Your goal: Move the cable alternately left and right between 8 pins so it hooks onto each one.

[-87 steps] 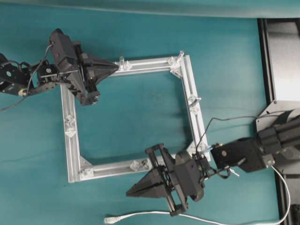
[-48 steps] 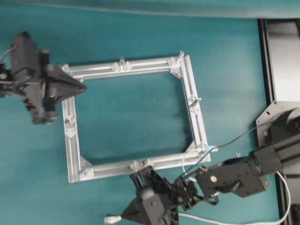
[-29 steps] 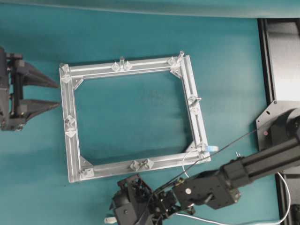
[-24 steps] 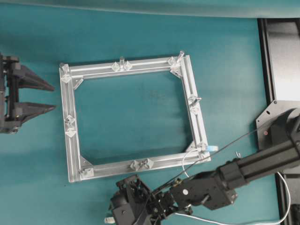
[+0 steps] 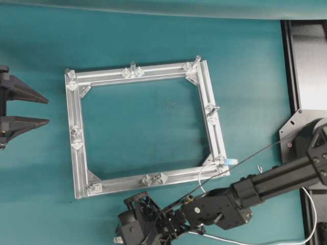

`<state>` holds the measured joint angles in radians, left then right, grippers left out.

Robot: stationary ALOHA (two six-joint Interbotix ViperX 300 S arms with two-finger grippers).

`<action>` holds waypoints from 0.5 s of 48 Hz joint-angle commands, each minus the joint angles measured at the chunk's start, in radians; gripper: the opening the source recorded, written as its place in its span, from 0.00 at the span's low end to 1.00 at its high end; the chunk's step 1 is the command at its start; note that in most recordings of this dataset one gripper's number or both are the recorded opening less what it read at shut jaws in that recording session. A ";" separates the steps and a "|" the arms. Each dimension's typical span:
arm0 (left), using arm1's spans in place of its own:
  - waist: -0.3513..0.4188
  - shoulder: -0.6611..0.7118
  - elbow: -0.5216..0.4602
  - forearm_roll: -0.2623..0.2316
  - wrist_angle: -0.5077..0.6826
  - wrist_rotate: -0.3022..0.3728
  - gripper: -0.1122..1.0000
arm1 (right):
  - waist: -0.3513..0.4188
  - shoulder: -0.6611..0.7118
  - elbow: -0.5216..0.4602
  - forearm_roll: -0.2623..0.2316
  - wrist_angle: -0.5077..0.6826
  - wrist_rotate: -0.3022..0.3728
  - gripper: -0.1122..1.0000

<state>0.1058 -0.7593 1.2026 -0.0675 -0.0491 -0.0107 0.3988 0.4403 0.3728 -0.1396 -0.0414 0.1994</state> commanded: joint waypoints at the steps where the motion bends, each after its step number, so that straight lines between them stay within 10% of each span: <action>1: -0.005 -0.020 0.002 0.003 0.000 0.008 0.73 | 0.005 0.026 -0.006 -0.002 0.009 -0.003 0.53; 24: -0.005 -0.100 0.032 0.003 0.104 0.005 0.73 | 0.014 -0.075 0.008 -0.002 0.035 0.017 0.44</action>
<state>0.1043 -0.8529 1.2425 -0.0690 0.0491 -0.0123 0.4004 0.4172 0.3758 -0.1396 -0.0215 0.2148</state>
